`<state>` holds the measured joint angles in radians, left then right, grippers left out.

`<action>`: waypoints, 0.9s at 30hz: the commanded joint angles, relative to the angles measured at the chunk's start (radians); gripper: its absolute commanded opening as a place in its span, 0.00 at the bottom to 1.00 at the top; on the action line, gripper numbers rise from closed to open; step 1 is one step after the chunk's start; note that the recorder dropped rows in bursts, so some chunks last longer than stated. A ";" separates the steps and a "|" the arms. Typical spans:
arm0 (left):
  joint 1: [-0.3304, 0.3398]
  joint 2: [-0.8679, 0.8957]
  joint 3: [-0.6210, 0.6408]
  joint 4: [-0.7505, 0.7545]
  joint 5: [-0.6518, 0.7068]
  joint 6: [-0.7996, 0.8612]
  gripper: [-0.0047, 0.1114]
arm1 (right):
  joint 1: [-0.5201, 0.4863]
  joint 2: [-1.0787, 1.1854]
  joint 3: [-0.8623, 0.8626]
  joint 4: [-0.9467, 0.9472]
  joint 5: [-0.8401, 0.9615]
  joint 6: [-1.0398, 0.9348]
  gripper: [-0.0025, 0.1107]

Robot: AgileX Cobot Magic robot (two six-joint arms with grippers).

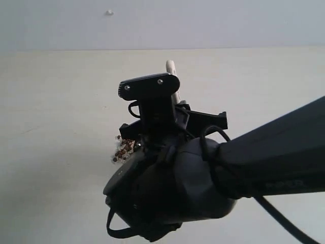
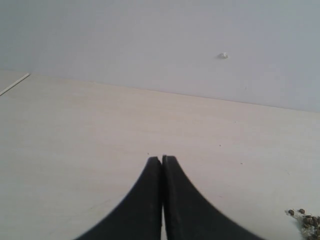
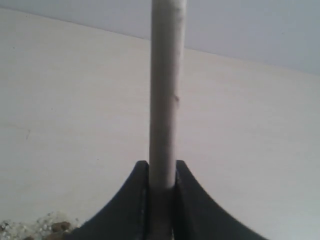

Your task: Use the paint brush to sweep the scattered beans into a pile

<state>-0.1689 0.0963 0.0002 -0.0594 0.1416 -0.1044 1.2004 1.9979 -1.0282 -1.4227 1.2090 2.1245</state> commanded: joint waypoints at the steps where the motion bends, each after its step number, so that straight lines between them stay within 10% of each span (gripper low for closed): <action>1: -0.005 -0.002 0.000 -0.008 -0.004 -0.004 0.04 | -0.006 0.045 -0.056 -0.044 0.012 0.004 0.02; 27: -0.005 -0.002 0.000 -0.008 -0.004 -0.004 0.04 | -0.021 0.124 -0.245 -0.091 0.012 -0.040 0.02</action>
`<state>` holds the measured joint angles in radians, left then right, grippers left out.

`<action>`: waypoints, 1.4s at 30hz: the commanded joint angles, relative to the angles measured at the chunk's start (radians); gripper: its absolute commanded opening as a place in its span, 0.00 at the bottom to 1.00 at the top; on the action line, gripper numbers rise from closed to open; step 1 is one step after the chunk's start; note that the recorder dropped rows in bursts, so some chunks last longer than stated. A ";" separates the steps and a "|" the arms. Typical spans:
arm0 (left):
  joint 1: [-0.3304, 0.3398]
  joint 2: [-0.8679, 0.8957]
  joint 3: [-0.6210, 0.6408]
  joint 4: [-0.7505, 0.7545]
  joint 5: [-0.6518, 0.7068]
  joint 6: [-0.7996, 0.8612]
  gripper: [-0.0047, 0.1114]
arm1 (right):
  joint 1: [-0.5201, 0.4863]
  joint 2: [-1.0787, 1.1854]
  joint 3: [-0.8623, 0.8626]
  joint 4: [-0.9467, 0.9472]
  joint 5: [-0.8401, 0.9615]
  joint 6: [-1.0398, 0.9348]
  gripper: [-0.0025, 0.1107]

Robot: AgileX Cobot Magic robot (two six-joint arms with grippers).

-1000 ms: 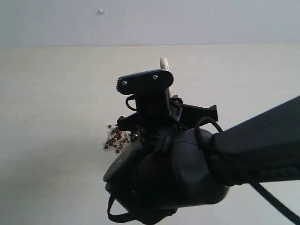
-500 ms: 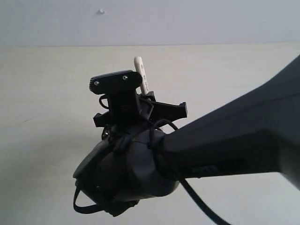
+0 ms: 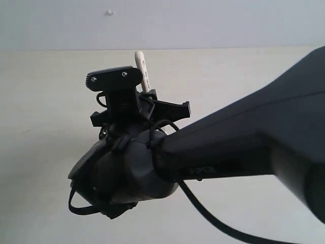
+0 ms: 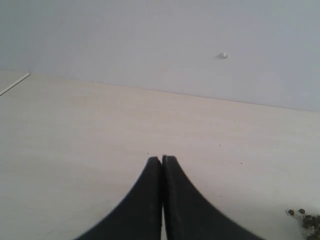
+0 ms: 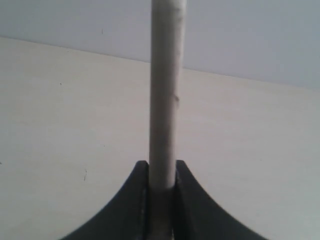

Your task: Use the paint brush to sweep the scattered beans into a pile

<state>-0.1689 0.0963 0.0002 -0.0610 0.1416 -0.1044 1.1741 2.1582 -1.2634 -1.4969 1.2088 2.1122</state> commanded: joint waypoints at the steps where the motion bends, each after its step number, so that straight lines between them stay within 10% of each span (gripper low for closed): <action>1: -0.005 -0.002 0.000 -0.006 -0.004 -0.004 0.04 | 0.007 -0.046 -0.009 -0.011 0.012 -0.030 0.02; 24: -0.005 -0.002 0.000 -0.006 -0.004 -0.004 0.04 | 0.003 -0.184 -0.009 -0.066 0.012 -0.656 0.02; 42: -0.005 -0.002 0.000 -0.006 -0.004 -0.004 0.04 | -0.151 -0.138 0.171 -0.214 -0.170 -0.251 0.02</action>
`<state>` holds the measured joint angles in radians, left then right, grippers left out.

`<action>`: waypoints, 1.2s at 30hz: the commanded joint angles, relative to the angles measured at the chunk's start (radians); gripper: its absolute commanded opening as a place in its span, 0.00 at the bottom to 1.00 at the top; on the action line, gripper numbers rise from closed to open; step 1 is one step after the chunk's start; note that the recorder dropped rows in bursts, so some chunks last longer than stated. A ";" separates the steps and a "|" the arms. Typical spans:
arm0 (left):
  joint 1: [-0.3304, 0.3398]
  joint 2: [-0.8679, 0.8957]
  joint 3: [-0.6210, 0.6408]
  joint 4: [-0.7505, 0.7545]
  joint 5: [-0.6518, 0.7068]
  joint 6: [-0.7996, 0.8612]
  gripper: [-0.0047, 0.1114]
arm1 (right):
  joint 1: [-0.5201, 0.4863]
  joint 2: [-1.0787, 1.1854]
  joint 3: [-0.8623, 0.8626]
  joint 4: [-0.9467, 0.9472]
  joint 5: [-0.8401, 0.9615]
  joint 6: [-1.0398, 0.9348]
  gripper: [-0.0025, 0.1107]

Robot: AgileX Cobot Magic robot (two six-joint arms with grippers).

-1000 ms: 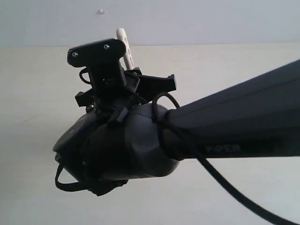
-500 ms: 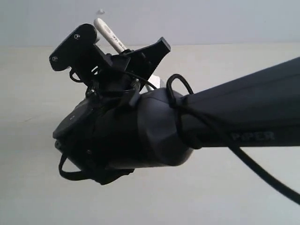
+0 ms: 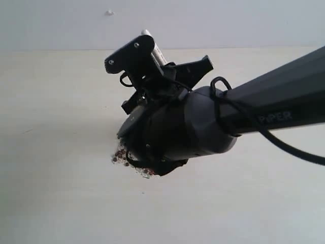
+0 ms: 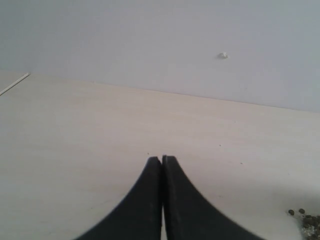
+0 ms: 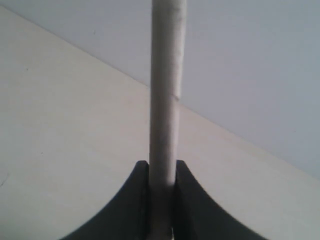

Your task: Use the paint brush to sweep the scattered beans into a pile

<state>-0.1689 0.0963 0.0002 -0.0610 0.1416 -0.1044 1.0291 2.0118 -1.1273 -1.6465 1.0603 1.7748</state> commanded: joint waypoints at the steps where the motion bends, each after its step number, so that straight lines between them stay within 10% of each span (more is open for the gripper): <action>1: -0.005 -0.002 0.000 -0.006 -0.004 -0.004 0.04 | -0.005 0.016 0.037 -0.064 -0.034 0.101 0.02; 36: -0.005 -0.002 0.000 -0.006 -0.004 -0.004 0.04 | -0.005 0.048 0.004 -0.098 -0.267 0.346 0.02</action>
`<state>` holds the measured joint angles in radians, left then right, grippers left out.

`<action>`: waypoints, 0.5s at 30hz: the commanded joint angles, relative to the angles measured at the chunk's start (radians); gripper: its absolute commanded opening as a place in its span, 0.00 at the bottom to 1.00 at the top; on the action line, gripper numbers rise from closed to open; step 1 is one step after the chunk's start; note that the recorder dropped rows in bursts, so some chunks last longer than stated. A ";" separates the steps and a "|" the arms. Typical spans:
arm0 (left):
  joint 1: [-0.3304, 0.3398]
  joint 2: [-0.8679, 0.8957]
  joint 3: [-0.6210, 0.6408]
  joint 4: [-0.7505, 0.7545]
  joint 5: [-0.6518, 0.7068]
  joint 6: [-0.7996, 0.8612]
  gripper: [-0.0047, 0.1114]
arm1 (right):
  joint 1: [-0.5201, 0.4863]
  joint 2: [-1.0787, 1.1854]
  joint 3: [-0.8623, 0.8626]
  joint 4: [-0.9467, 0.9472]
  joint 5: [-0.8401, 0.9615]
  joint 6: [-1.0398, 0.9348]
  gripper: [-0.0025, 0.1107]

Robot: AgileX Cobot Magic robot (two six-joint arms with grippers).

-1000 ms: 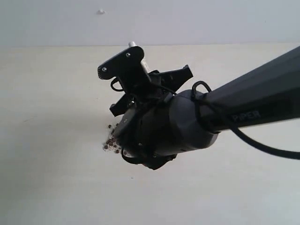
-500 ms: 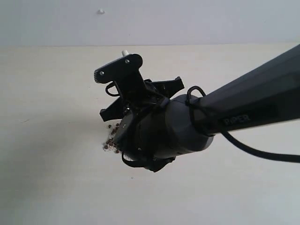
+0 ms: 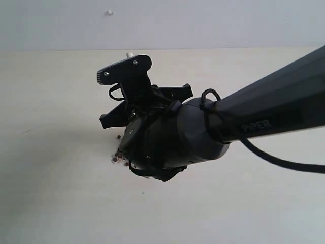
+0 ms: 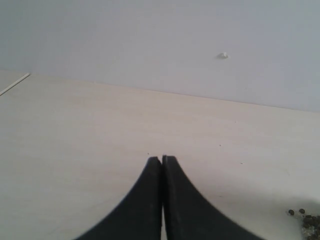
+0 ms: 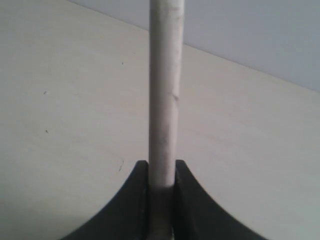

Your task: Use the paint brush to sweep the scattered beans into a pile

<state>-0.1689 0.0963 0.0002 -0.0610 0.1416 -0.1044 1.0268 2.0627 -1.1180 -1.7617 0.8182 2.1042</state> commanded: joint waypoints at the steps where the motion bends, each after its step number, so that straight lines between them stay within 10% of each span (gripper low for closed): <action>1: -0.005 -0.002 0.000 -0.006 -0.004 -0.004 0.04 | -0.003 -0.003 -0.006 0.017 -0.025 0.016 0.02; 15: -0.005 -0.002 0.000 -0.006 -0.004 -0.004 0.04 | -0.003 -0.169 -0.006 0.098 0.208 -0.376 0.02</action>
<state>-0.1689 0.0963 0.0002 -0.0610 0.1416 -0.1044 1.0268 1.9444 -1.1180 -1.6968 0.9889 1.9052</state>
